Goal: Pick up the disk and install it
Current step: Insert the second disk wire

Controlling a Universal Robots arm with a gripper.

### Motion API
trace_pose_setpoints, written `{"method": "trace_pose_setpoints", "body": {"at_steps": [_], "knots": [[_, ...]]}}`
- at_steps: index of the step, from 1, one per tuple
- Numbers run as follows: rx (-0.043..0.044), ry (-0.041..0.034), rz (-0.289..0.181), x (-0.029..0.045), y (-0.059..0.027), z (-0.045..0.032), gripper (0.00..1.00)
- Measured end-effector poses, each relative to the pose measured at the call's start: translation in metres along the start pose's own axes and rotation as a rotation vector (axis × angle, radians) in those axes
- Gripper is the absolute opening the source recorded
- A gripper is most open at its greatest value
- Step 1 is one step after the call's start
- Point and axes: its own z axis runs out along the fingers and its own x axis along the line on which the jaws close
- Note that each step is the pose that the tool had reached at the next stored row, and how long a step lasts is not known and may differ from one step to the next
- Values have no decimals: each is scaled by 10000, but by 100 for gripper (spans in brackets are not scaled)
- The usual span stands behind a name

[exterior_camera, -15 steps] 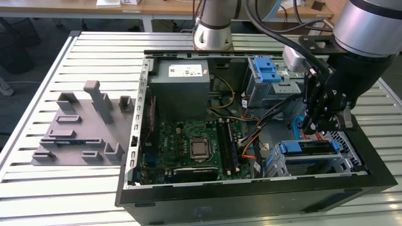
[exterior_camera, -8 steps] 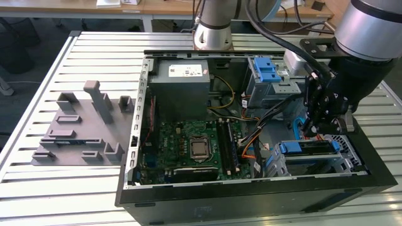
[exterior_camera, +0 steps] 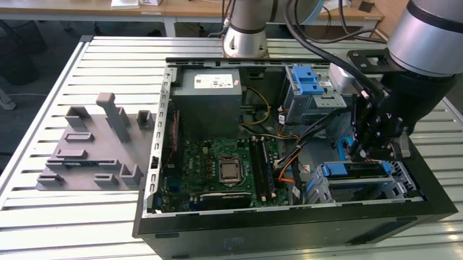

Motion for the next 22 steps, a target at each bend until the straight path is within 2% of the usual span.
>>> {"method": "trace_pose_setpoints", "body": {"at_steps": [6, 22], "knots": [[42, -9, -132, 36, 1, 22, 16], [45, -10, -167, 38, -12, 50, 16]]}}
